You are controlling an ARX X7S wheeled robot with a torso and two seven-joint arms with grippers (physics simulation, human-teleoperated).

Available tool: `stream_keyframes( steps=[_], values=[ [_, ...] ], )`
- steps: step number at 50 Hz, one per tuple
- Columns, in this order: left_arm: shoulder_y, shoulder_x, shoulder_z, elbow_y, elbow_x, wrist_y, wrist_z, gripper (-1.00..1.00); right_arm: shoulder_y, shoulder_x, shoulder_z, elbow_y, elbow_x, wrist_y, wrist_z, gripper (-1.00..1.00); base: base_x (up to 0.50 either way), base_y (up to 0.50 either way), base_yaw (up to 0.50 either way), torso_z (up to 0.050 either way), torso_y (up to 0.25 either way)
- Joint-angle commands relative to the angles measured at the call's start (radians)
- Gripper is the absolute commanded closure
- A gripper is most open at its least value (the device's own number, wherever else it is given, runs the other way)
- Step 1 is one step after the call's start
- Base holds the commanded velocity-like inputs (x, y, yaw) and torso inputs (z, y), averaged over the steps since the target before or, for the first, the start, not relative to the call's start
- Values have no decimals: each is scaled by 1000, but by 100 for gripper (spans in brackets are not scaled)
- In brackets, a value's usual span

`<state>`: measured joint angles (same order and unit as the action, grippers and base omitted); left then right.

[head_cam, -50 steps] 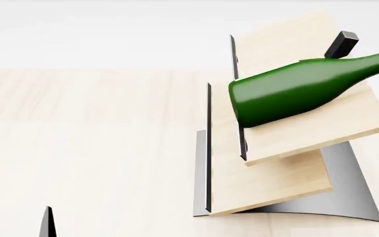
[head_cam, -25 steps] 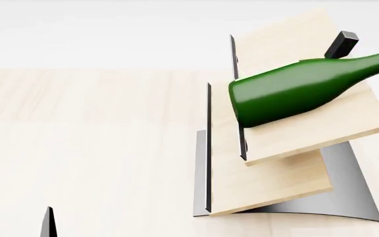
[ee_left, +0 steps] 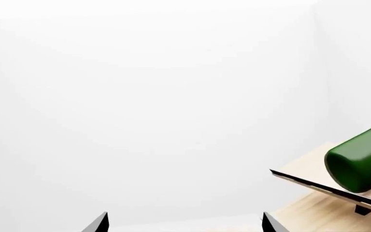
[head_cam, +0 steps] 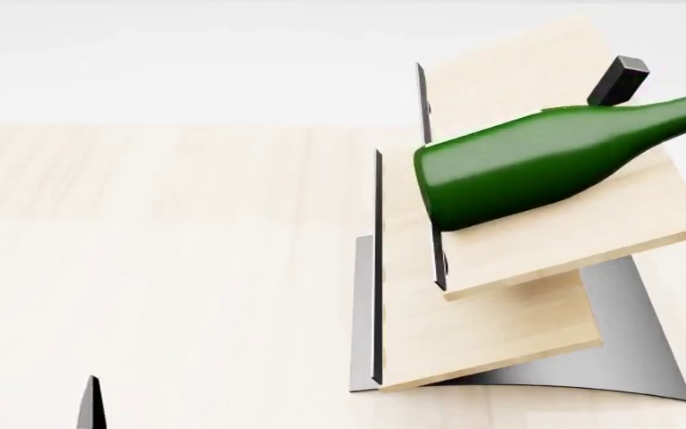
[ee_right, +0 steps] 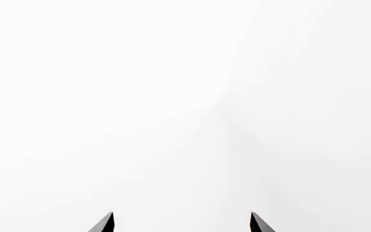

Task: Put the wine bottle on the wine rack.

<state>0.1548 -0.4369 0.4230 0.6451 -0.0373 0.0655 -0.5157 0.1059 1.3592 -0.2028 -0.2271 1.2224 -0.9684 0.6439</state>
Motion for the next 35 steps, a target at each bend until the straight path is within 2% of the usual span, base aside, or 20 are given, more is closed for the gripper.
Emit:
stream_keyframes(
  steps=[1, 7, 14, 18, 27, 35],
  values=[
    [-2, -1, 2, -1, -1, -1, -2, -100, -344, -8, 376, -73, -73, -58, 26, -100, 0, 0, 0, 0, 0],
    [-4, -2, 5, 1, 0, -4, -3, -100, -465, -100, 593, -144, -68, -33, -44, -100, 0, 0, 0, 0, 0],
    [-3, -3, 7, 1, 1, -4, -4, -100, -598, -272, 858, -266, 9, -34, -183, -100, 0, 0, 0, 0, 0],
    [-3, -3, 8, -1, 3, -2, -5, -100, -645, -331, 955, -311, 51, -17, -231, -100, 0, 0, 0, 0, 0],
    [-5, -4, 11, -6, 4, 3, -6, -100, -671, -435, 1072, -375, 166, -17, -327, -100, 0, 0, 0, 0, 0],
    [-4, -5, 15, -8, 6, 6, -8, -100, -738, -539, 1260, -443, 268, 10, -407, -100, 0, 0, 0, 0, 0]
  ],
)
